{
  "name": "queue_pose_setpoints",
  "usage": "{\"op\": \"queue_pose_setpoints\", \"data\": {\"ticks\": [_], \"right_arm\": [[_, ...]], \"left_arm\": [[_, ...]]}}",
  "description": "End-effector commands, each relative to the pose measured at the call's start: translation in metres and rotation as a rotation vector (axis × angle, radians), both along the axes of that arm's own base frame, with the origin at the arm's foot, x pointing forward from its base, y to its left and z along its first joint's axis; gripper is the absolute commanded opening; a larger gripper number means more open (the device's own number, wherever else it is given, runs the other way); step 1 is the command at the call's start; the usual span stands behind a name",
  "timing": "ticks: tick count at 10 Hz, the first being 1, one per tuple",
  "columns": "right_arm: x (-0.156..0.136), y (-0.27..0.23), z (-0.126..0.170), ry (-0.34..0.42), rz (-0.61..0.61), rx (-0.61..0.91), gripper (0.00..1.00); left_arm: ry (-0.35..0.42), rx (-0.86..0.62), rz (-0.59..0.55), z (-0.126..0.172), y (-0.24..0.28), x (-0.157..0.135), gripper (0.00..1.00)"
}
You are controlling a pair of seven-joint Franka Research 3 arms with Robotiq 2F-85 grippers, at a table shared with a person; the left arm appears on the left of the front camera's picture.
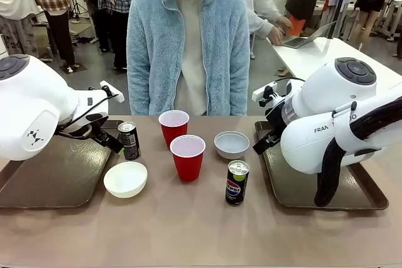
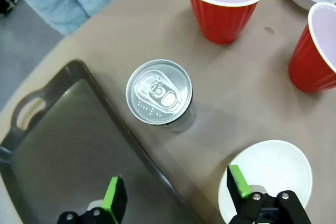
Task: Prepare tableware on both trays.
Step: Pick up a Picnic Bowl from the table and place it on a Handle tray.
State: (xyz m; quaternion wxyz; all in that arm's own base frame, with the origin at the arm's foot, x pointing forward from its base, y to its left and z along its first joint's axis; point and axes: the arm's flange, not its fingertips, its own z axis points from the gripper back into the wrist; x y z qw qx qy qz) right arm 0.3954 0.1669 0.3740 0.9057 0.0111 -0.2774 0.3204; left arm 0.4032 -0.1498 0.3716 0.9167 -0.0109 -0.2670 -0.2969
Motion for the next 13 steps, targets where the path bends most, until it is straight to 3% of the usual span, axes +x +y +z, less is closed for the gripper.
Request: {"op": "queue_pose_setpoints", "data": {"ticks": [1,5,6,8,9,12,13], "right_arm": [[0.000,0.000,0.000,0.000,0.000,0.000,1.00],[0.000,0.000,0.000,0.000,0.000,0.000,1.00],[-0.022,-0.003,0.018,-0.012,0.008,-0.050,1.00],[-0.061,-0.016,0.046,0.043,-0.060,-0.109,1.00],[-0.082,-0.026,0.054,0.056,-0.094,-0.115,1.00],[-0.143,-0.034,0.054,0.208,-0.080,-0.086,1.00],[-0.146,-0.032,0.045,0.203,-0.112,-0.137,1.00]], "left_arm": [[0.000,0.000,0.000,0.000,0.000,0.000,1.00],[0.000,0.000,0.000,0.000,0.000,0.000,1.00],[0.019,-0.014,-0.005,0.019,-0.001,-0.020,1.00],[0.033,0.048,-0.047,0.061,0.010,-0.053,1.00],[0.074,0.071,-0.082,0.069,0.015,-0.073,1.00],[0.225,0.104,-0.109,0.077,0.025,-0.104,1.00],[0.190,0.099,-0.062,0.078,0.023,-0.110,1.00]]}}
